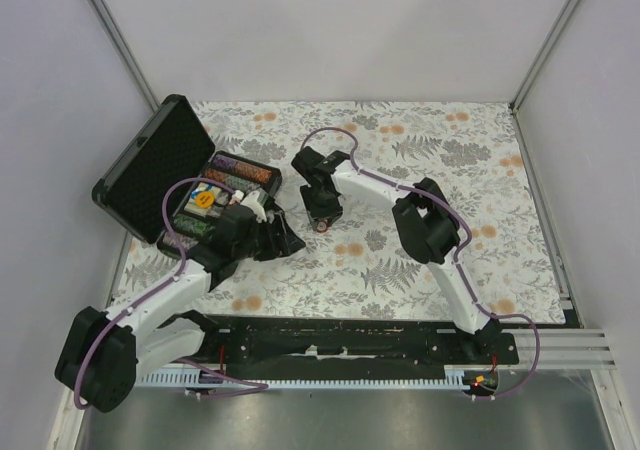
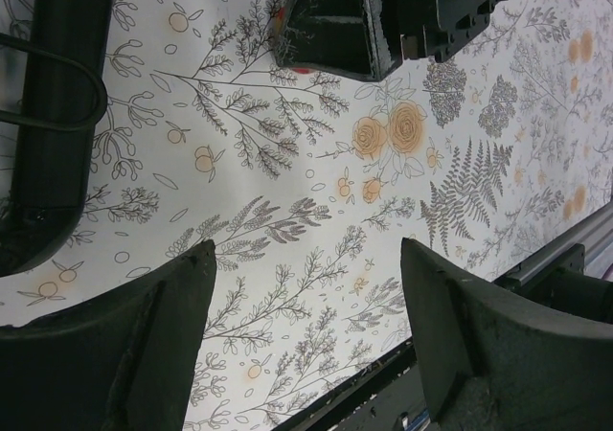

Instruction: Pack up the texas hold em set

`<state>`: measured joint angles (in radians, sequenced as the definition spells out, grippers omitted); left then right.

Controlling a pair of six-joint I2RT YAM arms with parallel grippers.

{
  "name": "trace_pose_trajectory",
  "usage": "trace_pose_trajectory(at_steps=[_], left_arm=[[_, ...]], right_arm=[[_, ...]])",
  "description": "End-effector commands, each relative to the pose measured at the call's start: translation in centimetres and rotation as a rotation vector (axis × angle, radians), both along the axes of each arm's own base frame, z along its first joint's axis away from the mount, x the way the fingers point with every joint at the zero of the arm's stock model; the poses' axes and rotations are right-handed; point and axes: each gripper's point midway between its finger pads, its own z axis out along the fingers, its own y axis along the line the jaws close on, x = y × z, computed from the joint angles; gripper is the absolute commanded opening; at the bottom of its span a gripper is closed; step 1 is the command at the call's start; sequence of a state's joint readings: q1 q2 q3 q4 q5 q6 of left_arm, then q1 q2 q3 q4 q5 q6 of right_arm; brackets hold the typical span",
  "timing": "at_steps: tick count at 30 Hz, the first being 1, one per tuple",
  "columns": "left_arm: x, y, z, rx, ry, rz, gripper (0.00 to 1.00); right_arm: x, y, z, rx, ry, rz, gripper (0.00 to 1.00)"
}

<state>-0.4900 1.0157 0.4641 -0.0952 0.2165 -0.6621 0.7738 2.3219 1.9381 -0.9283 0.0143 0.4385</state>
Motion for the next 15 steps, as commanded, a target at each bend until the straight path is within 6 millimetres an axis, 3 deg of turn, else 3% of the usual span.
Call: trace_pose_trajectory(at_steps=[1,15], left_arm=[[1.4,-1.5,1.4,-0.065,-0.053,0.010,0.83],[2.9,-1.5,1.1,-0.060,-0.072,0.102,0.80]], right_arm=[[-0.3,1.0,3.3,0.114,0.011,-0.045,0.48],[-0.3,1.3,5.5,0.235,0.090,-0.119,0.50]])
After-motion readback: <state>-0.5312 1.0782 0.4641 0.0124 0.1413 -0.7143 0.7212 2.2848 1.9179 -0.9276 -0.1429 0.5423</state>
